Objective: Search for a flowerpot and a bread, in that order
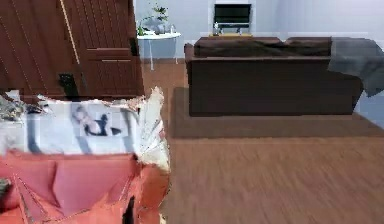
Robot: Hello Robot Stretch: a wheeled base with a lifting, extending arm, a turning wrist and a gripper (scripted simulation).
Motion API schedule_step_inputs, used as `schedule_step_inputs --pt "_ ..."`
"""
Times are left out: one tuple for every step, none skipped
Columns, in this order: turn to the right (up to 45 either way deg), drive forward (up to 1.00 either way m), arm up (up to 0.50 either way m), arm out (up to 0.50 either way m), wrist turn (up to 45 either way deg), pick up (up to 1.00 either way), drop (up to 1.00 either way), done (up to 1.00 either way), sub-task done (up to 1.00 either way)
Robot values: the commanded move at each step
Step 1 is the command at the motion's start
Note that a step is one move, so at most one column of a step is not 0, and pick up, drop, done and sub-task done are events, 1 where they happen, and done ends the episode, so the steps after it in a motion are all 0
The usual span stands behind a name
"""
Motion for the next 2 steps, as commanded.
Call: schedule_step_inputs --pt "3.0 0.0 0.0 0.0 0.0 0.0 0.0 0.0 0.0" --pt "0.0 1.0 0.0 0.0 0.0 0.0 0.0 0.0 0.0"
